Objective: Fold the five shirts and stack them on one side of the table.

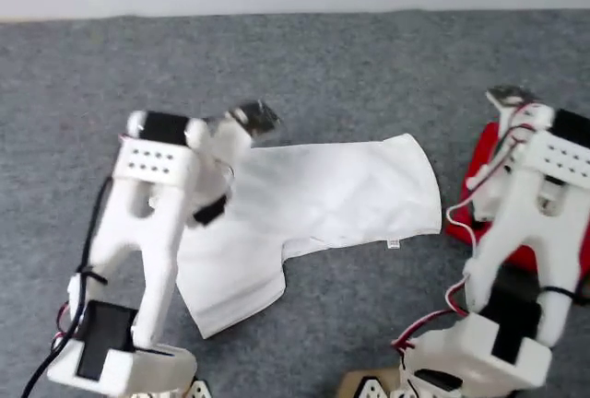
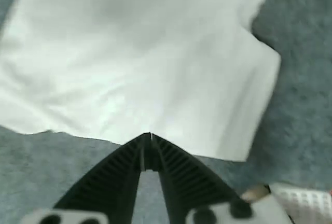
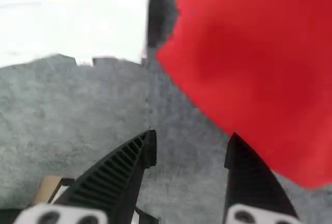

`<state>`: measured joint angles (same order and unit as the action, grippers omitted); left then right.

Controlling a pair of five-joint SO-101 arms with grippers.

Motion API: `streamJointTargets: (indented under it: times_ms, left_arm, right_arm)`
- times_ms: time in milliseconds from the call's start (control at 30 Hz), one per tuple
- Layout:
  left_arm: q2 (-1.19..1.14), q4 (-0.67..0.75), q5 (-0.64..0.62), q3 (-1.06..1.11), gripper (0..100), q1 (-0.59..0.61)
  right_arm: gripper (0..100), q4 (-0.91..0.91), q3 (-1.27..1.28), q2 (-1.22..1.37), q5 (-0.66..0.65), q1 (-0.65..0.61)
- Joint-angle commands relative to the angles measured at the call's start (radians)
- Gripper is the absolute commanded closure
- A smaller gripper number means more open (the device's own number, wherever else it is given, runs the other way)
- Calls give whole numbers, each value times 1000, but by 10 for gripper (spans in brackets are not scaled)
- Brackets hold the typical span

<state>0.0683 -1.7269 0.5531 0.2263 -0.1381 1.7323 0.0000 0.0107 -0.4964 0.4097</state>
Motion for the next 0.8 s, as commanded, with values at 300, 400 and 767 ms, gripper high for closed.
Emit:
streamJointTargets:
  times_ms: [300,400,767]
  left_arm:
    - [255,25,192,351,970,-232]
    - [402,38,180,446,901,-292]
    - [706,238,81,730,837,-348]
  right_arm:
    - [768,-111,330,-311,-160,156]
    - [768,-113,391,-387,-190,174]
    - [768,-111,520,-570,-255,213]
